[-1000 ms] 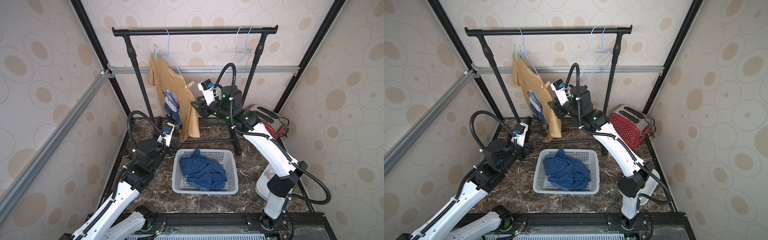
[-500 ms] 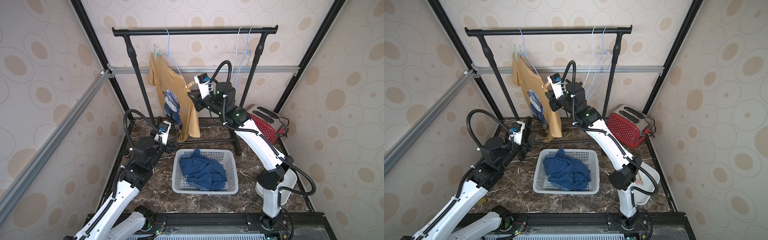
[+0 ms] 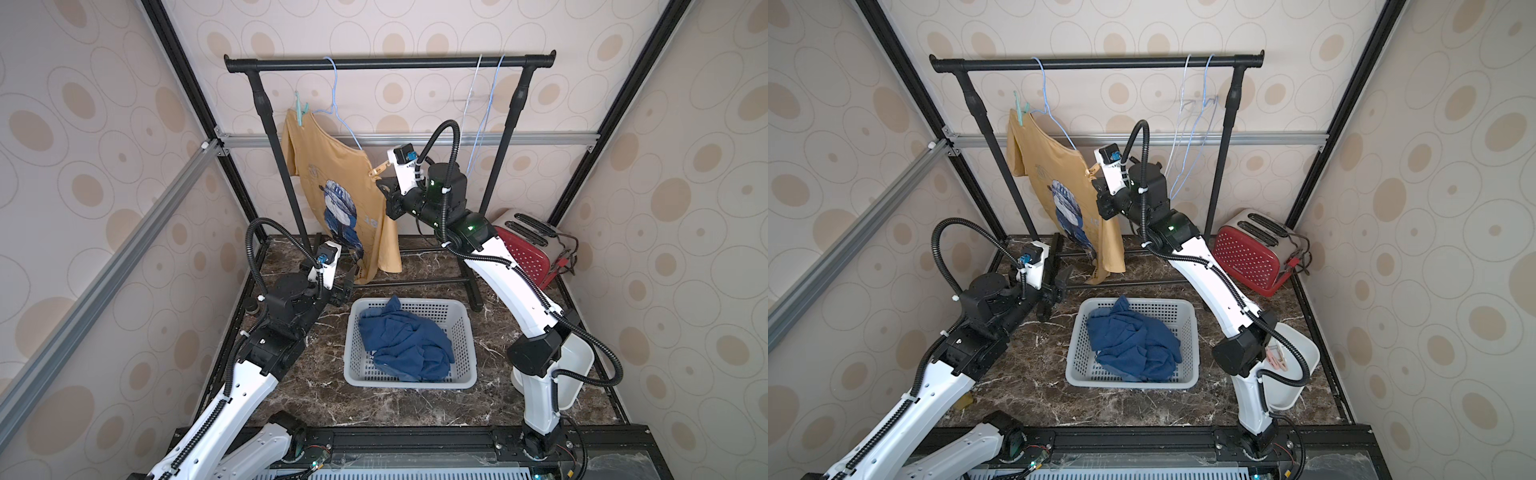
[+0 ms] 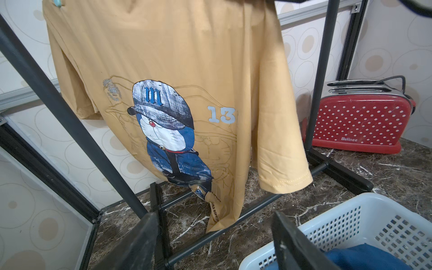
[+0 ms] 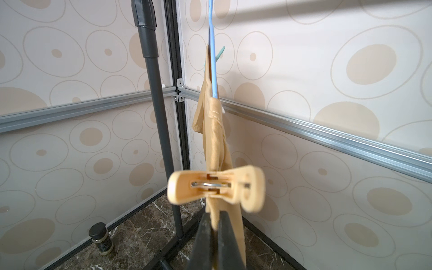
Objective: Remove the clothespins securing t-shirts to the hanger
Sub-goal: Pick up the hanger from the clothes rail.
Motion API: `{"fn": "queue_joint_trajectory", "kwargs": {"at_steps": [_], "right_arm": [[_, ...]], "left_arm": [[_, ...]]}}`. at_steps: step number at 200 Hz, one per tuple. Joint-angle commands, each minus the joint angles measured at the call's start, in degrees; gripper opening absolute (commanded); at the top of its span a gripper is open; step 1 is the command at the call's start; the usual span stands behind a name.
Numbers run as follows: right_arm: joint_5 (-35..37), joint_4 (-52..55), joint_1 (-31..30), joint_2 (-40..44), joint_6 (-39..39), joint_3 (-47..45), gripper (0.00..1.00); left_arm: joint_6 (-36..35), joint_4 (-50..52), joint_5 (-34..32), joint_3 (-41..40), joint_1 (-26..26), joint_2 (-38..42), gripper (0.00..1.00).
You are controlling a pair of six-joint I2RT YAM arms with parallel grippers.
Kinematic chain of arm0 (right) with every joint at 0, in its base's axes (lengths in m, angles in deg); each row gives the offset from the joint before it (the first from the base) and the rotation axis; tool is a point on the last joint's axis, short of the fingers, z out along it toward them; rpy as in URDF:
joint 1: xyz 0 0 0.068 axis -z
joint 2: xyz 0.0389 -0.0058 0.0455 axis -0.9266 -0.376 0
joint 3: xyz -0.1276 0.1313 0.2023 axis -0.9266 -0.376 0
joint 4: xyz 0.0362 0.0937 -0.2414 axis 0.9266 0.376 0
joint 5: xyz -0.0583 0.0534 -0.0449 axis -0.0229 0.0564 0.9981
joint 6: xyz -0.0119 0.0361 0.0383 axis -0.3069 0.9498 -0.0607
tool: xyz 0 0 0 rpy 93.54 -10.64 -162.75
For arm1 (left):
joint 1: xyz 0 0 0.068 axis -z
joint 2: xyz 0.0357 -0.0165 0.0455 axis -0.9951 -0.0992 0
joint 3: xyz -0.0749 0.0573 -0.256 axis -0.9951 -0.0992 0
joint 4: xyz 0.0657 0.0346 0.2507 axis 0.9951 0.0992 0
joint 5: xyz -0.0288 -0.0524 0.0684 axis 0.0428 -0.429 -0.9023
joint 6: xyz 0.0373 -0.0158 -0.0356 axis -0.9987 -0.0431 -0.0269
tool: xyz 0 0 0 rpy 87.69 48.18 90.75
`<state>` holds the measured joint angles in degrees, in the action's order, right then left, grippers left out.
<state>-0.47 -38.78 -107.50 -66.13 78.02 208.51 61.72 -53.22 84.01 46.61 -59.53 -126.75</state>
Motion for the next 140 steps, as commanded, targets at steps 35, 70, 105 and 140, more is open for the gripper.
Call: {"fn": "queue_joint_trajectory", "kwargs": {"at_steps": [35,70,105,140], "right_arm": [[2.7,-4.6,-0.4,6.2,0.1,0.2,0.0],[2.6,-3.5,-0.4,8.4,-0.8,-0.1,0.0],[2.6,-2.6,-0.3,11.1,-1.2,-1.6,0.0],[2.6,0.8,-0.3,16.0,-1.5,-5.6,0.0]], "left_arm": [[0.6,0.1,0.4,3.0,-0.5,0.8,0.78],[2.6,-0.6,1.2,1.8,-0.5,1.5,0.77],[3.2,-0.3,1.2,1.5,-0.5,2.7,0.77],[4.9,3.1,3.3,4.3,-0.5,2.0,0.79]]}}
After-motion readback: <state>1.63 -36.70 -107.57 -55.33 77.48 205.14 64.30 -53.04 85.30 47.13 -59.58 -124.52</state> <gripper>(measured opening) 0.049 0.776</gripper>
